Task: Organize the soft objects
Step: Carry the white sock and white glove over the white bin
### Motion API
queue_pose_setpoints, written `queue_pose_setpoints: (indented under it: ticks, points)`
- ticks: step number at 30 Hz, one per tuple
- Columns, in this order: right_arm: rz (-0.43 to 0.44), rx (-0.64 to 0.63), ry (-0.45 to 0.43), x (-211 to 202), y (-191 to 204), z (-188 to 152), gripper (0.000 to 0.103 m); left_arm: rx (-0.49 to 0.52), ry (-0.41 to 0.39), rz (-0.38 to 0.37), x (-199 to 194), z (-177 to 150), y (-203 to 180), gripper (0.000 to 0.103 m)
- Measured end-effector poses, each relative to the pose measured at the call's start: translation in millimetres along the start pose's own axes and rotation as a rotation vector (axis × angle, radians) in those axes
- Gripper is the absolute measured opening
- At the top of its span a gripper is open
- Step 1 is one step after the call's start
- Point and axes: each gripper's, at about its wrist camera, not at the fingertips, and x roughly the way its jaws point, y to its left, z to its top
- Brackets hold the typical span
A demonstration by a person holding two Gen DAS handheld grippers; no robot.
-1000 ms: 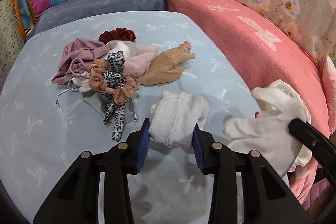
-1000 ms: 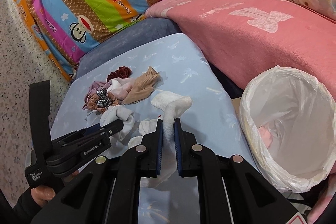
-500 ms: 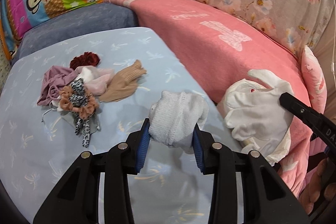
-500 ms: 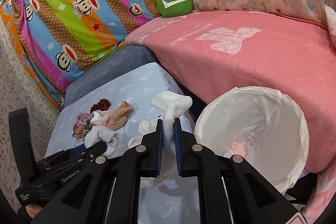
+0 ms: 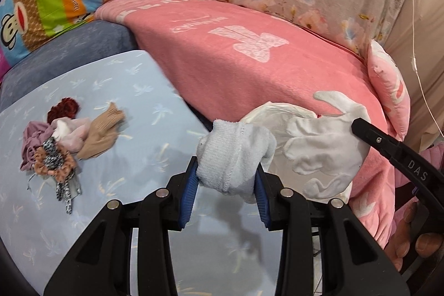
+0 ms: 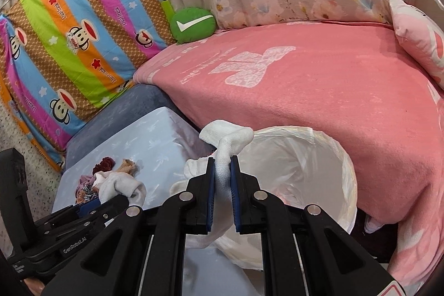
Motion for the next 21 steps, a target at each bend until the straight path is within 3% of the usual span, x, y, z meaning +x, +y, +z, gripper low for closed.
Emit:
queue_pose_setpoints:
  ticks: [13, 21]
  points:
    - [-0.09, 0.068, -0.028, -8.2, -49.2, 7.8, 0.012, 0.092, 0.022, -0.082, 20.7, 12.9, -47.0, 0.037]
    - [-0.105, 0.084, -0.034, -8.1, -59.5, 11.8, 0.013, 0.113, 0.037, -0.109, 27.4, 16.8, -61.1, 0.038]
